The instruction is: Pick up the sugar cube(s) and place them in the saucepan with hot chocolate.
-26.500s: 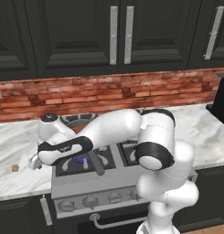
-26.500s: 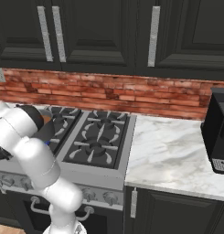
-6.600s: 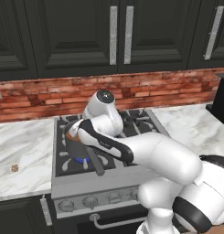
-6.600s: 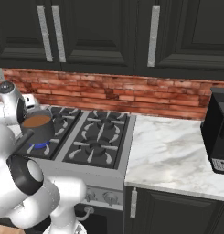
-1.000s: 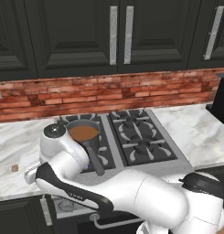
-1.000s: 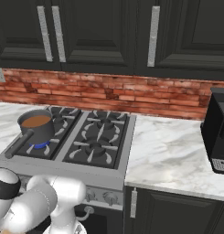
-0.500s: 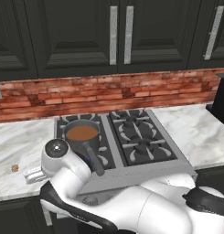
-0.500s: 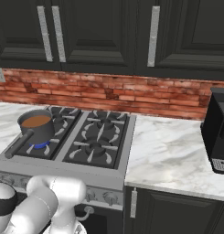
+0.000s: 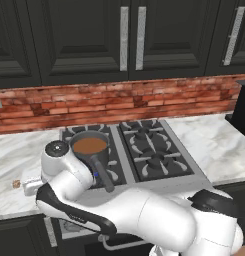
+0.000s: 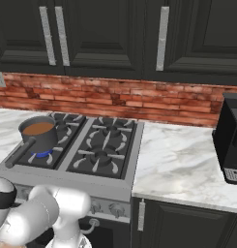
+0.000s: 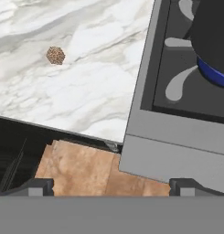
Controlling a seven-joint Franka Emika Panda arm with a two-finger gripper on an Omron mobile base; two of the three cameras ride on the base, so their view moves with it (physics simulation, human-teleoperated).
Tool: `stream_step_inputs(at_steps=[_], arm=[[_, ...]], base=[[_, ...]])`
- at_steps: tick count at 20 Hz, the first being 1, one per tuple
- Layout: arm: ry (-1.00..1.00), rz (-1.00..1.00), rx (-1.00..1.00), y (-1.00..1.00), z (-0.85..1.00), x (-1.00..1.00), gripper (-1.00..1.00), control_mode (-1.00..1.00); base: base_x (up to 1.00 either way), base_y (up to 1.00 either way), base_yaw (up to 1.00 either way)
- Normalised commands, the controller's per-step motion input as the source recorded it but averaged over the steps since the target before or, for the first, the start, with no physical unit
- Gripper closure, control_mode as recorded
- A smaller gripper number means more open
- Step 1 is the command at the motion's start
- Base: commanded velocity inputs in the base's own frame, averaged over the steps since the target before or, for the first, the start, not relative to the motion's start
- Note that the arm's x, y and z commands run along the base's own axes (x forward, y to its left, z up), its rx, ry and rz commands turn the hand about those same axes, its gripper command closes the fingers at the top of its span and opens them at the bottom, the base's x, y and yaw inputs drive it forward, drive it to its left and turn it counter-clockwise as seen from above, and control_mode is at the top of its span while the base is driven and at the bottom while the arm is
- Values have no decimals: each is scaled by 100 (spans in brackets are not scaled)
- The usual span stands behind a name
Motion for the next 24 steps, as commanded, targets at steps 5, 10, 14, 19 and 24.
stream_step_inputs(at_steps=[5,10,14,19,24], arm=[[6,0,0,2,-32,38,-100,-100],[0,0,0,5,-44,21,-100,-100],[0,0,0,17,-6,5,-100,-100],[0,0,0,24,1,0,-100,-100],[0,0,0,18,1,0,-100,-100]], base=[[0,0,0],[0,0,0],[0,0,0],[0,0,0],[0,0,0]])
